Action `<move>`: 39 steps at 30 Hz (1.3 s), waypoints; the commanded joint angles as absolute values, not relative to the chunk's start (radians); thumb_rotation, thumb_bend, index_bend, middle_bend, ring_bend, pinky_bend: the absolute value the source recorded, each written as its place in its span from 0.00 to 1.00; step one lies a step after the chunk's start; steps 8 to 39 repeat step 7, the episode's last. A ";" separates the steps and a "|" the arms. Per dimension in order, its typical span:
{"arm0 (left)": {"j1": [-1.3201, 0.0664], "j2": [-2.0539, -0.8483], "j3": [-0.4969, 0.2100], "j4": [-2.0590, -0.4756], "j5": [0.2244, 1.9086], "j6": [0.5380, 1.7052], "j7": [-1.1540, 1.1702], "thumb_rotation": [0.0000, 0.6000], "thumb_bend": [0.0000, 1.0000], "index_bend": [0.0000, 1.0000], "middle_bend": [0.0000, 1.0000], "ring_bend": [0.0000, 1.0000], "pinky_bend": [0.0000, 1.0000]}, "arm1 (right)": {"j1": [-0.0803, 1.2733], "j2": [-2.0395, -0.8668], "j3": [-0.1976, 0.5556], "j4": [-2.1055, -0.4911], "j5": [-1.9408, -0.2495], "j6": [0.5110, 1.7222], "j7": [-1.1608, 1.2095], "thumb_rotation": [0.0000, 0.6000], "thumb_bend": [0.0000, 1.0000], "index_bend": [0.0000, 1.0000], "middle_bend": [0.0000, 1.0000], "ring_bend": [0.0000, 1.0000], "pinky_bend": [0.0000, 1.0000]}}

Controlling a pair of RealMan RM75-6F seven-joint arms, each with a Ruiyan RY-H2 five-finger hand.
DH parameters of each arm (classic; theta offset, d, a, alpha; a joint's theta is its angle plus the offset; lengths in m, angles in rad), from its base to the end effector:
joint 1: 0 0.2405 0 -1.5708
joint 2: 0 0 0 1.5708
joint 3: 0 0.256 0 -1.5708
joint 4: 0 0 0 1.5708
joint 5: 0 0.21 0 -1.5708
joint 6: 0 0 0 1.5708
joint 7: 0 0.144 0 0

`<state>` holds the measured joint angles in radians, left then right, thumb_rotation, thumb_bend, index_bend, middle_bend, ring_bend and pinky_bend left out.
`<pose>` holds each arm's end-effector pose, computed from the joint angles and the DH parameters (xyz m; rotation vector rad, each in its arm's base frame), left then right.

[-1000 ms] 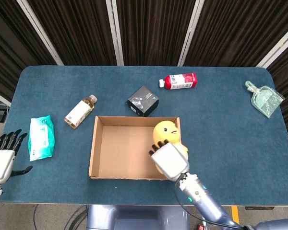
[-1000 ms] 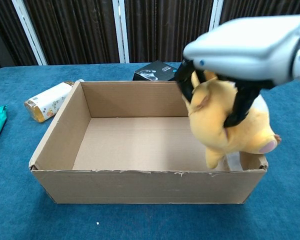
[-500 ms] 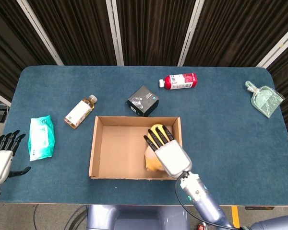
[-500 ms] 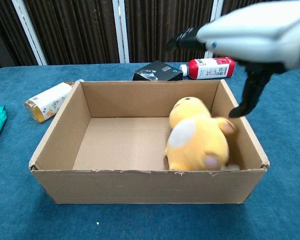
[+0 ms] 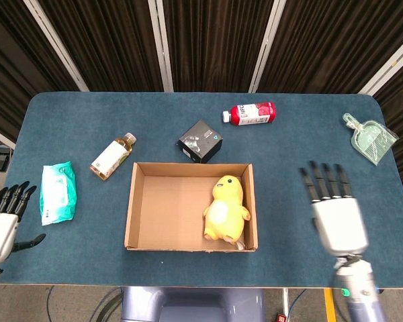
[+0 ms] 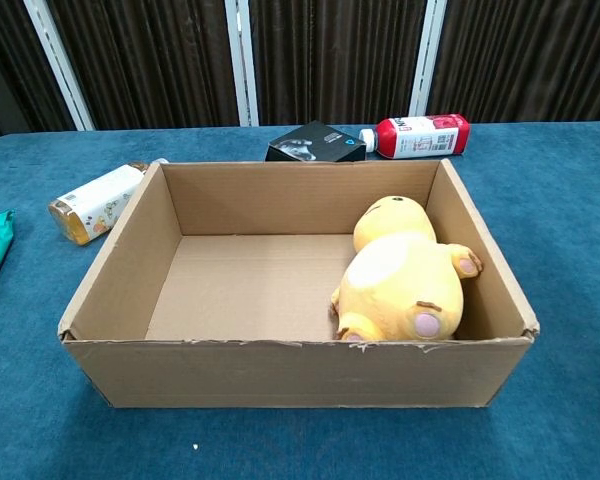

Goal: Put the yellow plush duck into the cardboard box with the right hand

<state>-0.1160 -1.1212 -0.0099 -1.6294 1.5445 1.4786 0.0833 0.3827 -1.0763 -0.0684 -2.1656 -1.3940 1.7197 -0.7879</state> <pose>-0.2995 0.1814 0.1481 -1.4880 -0.8472 -0.8760 -0.1708 -0.2070 0.1637 1.4592 -0.5403 0.8240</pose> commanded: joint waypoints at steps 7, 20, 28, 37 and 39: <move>-0.108 -1.137 0.001 -1.638 1.585 1.503 0.115 1.00 0.07 0.00 0.00 0.00 0.00 | 0.137 -1.188 -0.064 -1.550 -1.380 1.808 -0.170 1.00 0.00 0.00 0.00 0.00 0.00; -0.108 -1.137 0.001 -1.638 1.585 1.503 0.115 1.00 0.07 0.00 0.00 0.00 0.00 | 0.137 -1.188 -0.064 -1.550 -1.380 1.808 -0.170 1.00 0.00 0.00 0.00 0.00 0.00; -0.108 -1.137 0.001 -1.638 1.585 1.503 0.115 1.00 0.07 0.00 0.00 0.00 0.00 | 0.137 -1.188 -0.064 -1.550 -1.380 1.808 -0.170 1.00 0.00 0.00 0.00 0.00 0.00; -0.108 -1.137 0.001 -1.638 1.585 1.503 0.115 1.00 0.07 0.00 0.00 0.00 0.00 | 0.137 -1.188 -0.064 -1.550 -1.380 1.808 -0.170 1.00 0.00 0.00 0.00 0.00 0.00; -0.108 -1.137 0.001 -1.638 1.585 1.503 0.115 1.00 0.07 0.00 0.00 0.00 0.00 | 0.137 -1.188 -0.064 -1.550 -1.380 1.808 -0.170 1.00 0.00 0.00 0.00 0.00 0.00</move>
